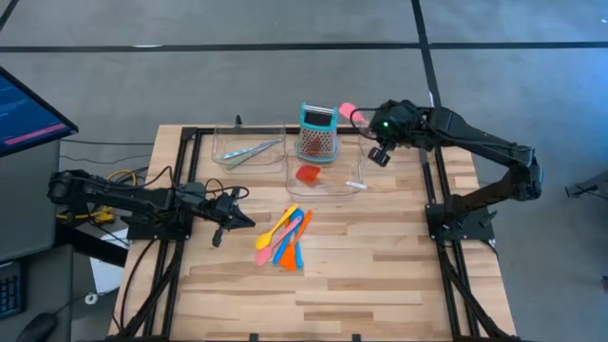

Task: Pick & Place Kitchen Items
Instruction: Put the pink spatula into the middle transparent bin

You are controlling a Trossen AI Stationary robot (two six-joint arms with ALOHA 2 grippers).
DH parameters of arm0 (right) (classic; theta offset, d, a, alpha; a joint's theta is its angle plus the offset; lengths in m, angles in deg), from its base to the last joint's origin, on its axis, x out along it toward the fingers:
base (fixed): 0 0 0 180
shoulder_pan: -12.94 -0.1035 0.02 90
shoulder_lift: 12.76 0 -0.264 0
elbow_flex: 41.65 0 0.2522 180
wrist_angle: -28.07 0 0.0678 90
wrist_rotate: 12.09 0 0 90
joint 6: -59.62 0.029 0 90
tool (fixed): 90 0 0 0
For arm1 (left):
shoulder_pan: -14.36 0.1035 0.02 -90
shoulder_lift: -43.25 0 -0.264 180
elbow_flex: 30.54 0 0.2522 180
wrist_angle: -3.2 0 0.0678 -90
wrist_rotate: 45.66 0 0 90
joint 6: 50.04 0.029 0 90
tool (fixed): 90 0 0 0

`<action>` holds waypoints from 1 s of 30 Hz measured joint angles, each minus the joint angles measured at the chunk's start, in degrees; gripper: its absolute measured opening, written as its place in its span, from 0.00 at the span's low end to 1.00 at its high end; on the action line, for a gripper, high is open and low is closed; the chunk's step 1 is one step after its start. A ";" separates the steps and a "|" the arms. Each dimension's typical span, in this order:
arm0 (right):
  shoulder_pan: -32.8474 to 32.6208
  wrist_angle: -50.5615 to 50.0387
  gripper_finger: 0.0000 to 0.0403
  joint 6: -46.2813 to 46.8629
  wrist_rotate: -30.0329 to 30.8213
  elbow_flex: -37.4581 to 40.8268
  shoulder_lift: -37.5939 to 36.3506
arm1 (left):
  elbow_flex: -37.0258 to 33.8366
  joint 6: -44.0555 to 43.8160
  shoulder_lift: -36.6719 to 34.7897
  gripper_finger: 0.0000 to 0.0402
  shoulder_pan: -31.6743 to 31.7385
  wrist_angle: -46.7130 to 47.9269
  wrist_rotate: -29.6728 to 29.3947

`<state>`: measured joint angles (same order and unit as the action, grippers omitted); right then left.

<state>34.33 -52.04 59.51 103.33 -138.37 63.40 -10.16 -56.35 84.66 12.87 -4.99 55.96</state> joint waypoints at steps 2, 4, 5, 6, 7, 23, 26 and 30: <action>0.39 0.18 0.09 0.17 -0.91 0.00 0.36 | 0.01 0.00 0.02 0.01 0.02 0.00 -0.01; -0.31 0.15 0.09 0.92 -3.90 0.02 0.92 | 0.01 0.00 0.02 0.01 0.00 0.00 0.00; -0.89 0.11 0.09 1.48 -5.25 0.02 1.22 | 0.00 0.00 0.01 0.01 0.00 0.00 -0.01; -1.78 0.10 0.09 1.63 -6.99 0.00 1.64 | 0.00 0.00 0.02 0.01 0.01 0.00 -0.01; -2.89 0.13 0.09 1.66 -8.66 -0.02 2.24 | -0.01 0.02 0.00 0.01 0.00 0.00 0.00; -9.62 4.50 0.09 -5.04 -11.64 0.04 24.50 | -0.01 0.04 0.00 0.01 0.02 0.00 -1.07; -9.15 6.11 0.09 -6.66 -11.57 0.04 27.00 | 0.00 0.04 0.02 0.01 0.00 -0.01 -1.05; -8.77 10.15 0.09 -8.78 -11.89 -0.02 29.56 | 0.00 0.04 0.01 0.01 0.00 -0.02 -1.05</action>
<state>25.56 -41.89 50.73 91.44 -138.39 92.95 -10.16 -56.31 84.67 12.87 -5.01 54.90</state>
